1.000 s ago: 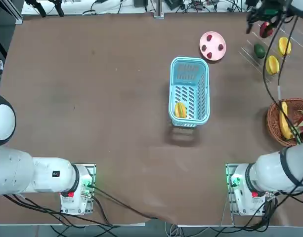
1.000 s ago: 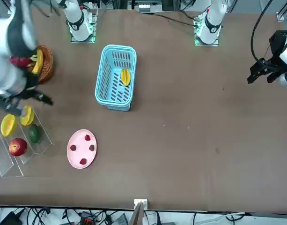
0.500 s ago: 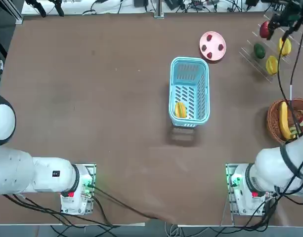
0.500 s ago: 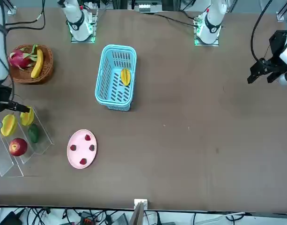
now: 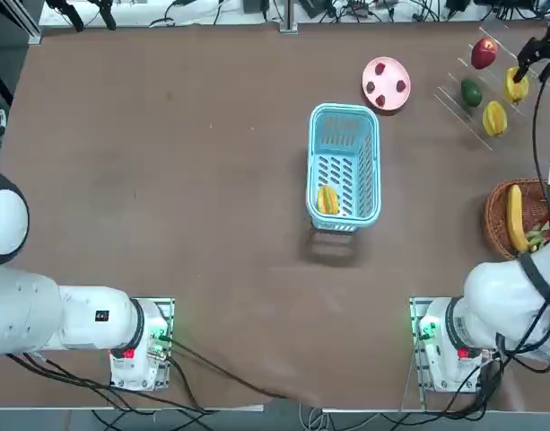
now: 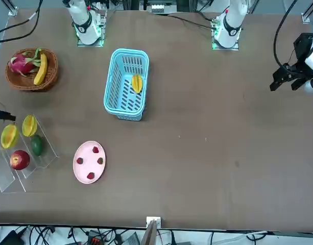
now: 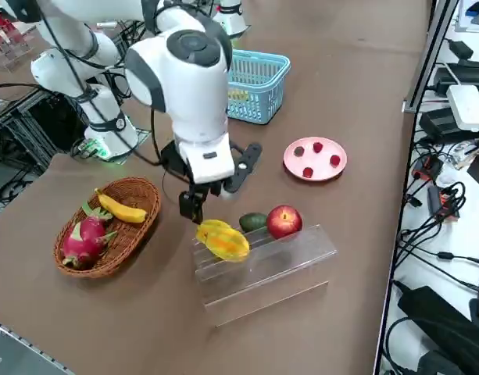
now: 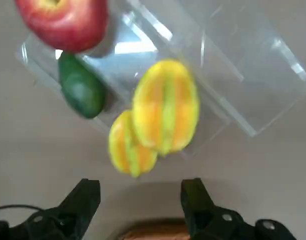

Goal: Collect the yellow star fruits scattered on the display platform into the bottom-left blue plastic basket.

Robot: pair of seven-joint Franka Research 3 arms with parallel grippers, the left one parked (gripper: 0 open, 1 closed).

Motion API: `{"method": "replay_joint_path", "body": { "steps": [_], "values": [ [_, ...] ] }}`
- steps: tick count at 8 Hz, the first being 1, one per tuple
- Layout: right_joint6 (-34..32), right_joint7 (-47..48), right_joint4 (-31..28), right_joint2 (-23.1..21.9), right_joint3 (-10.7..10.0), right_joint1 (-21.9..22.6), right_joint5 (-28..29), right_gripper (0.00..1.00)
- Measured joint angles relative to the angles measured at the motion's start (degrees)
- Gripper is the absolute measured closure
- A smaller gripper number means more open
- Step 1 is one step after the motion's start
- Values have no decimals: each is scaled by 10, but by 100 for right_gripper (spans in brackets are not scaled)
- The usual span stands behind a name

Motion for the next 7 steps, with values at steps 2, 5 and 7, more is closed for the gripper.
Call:
{"method": "replay_joint_path", "body": {
  "steps": [2, 5, 7],
  "values": [
    [58, -5, 5, 15, 1, -11, 0, 1],
    [98, -12, 5, 39, 2, -20, 0, 1],
    [99, -12, 5, 47, 3, -27, 3, 1]
  ]
}}
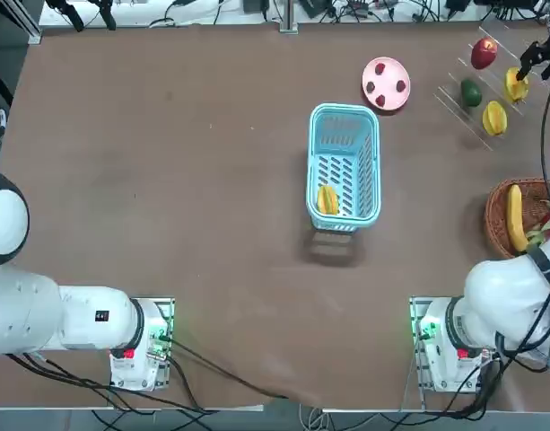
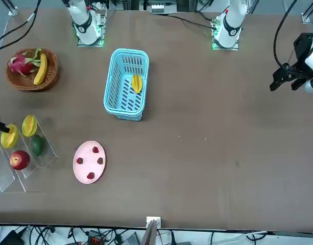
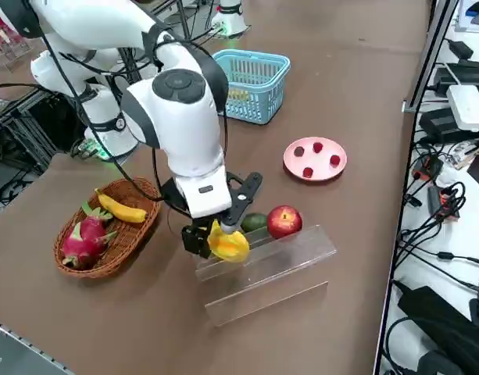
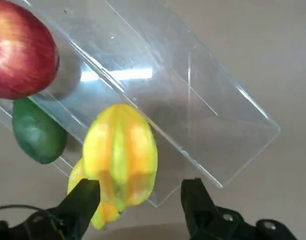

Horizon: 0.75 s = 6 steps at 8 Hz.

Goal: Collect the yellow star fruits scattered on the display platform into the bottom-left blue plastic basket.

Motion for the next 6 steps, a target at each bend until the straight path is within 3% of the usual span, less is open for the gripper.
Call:
{"method": "replay_joint_path", "body": {
  "steps": [6],
  "values": [
    [18, 0, -7, 13, 7, -2, 20, 4]
  ]
}}
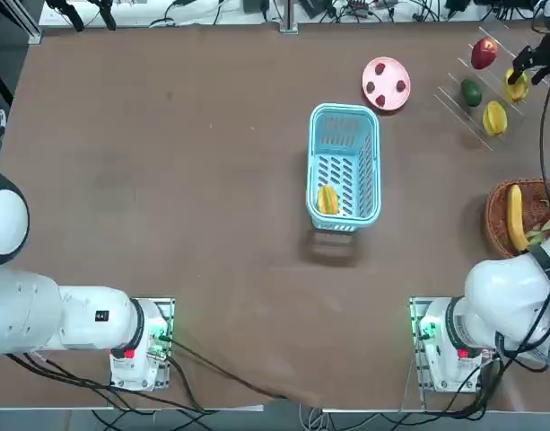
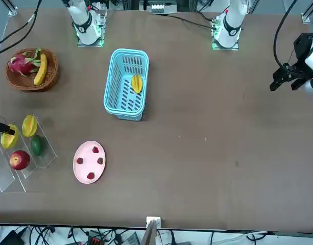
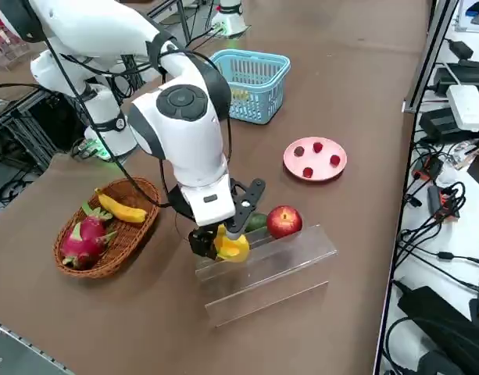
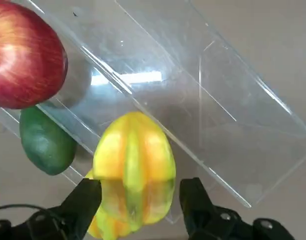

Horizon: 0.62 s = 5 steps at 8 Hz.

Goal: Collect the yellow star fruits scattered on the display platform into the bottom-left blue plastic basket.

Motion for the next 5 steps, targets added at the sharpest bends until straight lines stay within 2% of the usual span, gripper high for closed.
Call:
{"method": "replay_joint_path", "body": {
  "steps": [2, 3, 5],
  "values": [
    [2, 0, 1, 0, 0, 0, 0, 33],
    [2, 0, 1, -1, 1, 0, 0, 37],
    [-2, 0, 1, -7, 2, 0, 3, 73]
  ]
}}
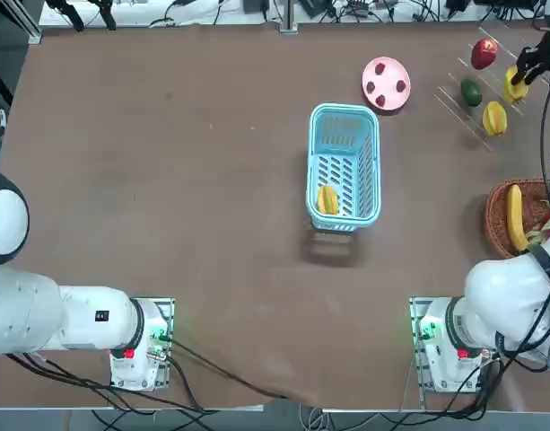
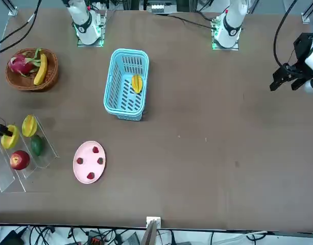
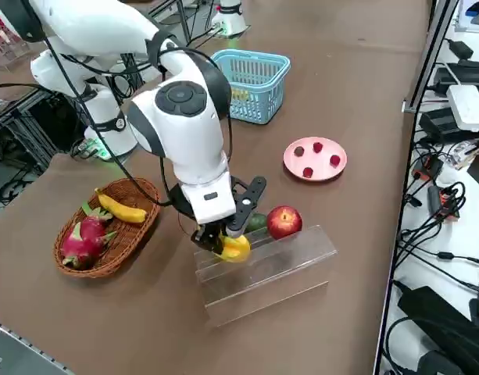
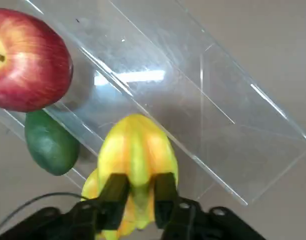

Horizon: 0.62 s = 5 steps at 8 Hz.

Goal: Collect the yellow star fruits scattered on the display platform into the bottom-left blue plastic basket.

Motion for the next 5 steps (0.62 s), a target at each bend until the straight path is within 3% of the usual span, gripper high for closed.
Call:
{"method": "replay_joint_path", "body": {
  "steps": [1, 5],
  "values": [
    [0, 0, -1, -1, 1, 0, 1, 78],
    [-12, 0, 2, -3, 2, 2, 0, 78]
  ]
}}
